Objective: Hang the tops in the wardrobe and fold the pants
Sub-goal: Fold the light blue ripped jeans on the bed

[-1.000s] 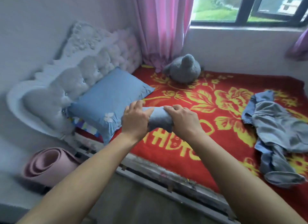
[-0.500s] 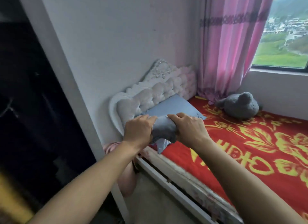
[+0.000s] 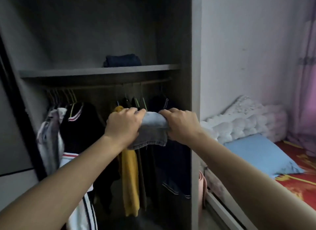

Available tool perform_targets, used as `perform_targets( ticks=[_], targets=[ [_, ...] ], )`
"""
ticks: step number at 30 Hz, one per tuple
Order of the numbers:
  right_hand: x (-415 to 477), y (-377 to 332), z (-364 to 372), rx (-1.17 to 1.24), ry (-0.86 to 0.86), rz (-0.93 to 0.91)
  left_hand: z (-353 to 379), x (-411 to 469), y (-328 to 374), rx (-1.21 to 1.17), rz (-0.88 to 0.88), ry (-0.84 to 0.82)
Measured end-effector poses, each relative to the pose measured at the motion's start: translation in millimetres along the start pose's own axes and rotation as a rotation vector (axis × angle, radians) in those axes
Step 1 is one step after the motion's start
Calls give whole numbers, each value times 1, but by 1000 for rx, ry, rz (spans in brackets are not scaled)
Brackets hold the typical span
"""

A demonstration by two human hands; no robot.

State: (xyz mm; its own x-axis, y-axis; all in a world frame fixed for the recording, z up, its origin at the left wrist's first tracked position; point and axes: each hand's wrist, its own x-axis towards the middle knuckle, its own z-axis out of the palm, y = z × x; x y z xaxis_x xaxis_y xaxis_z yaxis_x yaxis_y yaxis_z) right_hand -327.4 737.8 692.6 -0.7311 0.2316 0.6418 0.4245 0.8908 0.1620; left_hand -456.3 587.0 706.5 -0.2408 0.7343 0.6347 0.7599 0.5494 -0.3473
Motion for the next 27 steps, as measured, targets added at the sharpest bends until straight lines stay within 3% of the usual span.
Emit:
perform_targets(
  ticks=[7,18,23,27],
  targets=[
    [104,-23,-42,-49,175,-86,-41,47,-84,188,-46,165],
    [286,59,-77,-177,532,-125,-56,239,-149,372,-37,518],
    [364,93,-59,-202,612,-166,-33,317,-172,464,-74,568],
    [420,100,-27,-183,633,-197,-3,358,-197,514,-93,518]
  ],
)
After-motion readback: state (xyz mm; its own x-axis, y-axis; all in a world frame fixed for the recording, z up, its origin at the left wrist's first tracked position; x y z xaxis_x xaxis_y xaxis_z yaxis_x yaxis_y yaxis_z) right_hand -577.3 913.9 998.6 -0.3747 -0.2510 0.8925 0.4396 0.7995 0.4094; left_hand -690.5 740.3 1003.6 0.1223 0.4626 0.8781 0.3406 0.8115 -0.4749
